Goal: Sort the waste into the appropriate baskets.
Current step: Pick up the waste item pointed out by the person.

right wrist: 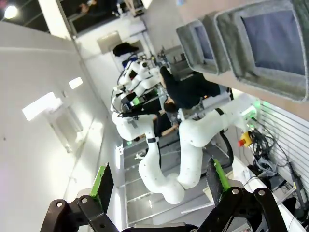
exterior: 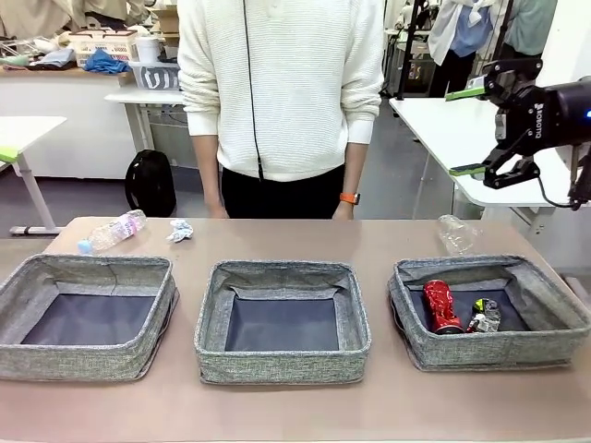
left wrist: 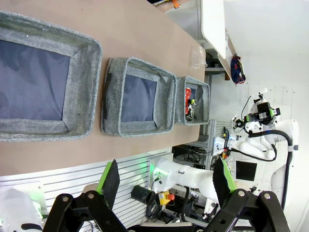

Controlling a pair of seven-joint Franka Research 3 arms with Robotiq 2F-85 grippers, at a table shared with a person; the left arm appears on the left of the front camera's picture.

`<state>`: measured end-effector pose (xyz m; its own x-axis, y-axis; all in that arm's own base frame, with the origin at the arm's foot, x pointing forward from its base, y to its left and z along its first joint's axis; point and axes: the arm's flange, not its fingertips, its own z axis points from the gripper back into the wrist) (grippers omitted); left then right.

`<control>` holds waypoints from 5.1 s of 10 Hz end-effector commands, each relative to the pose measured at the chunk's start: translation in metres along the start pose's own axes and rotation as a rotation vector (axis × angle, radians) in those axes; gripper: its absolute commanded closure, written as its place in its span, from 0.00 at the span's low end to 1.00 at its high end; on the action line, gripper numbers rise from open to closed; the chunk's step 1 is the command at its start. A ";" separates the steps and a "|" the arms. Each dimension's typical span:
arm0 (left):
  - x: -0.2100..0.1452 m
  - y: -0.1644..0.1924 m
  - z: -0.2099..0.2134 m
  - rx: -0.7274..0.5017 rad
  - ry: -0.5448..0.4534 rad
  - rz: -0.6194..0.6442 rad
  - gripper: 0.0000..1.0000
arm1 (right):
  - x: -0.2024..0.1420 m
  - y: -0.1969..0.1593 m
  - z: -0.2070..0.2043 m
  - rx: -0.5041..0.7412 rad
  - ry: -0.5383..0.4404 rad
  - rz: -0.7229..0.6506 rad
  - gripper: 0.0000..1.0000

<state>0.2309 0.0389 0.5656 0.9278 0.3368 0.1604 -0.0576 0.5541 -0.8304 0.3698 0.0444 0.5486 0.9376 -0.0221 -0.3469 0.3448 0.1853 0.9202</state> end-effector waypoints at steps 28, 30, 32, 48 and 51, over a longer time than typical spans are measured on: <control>0.120 -0.025 -0.201 0.730 -0.062 -0.510 0.00 | 0.000 0.002 0.000 -0.012 -0.006 -0.019 0.00; 0.200 -0.003 -0.263 0.755 0.039 -0.526 0.00 | 0.000 0.002 0.000 -0.012 -0.006 -0.019 0.00; 0.235 0.027 -0.295 0.806 0.068 -0.428 0.00 | 0.000 0.002 0.000 -0.012 -0.006 -0.019 0.00; 0.293 0.098 -0.404 0.815 0.048 -0.465 0.00 | 0.000 0.002 0.000 -0.012 -0.006 -0.019 0.00; 0.294 0.100 -0.404 0.832 0.046 -0.462 0.00 | 0.000 0.002 0.000 -0.012 -0.006 -0.019 0.00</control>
<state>0.6424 -0.1112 0.3132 0.9331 -0.0859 0.3492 0.1197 0.9899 -0.0764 0.3704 0.0444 0.5470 0.9363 -0.0248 -0.3503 0.3486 0.1876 0.9183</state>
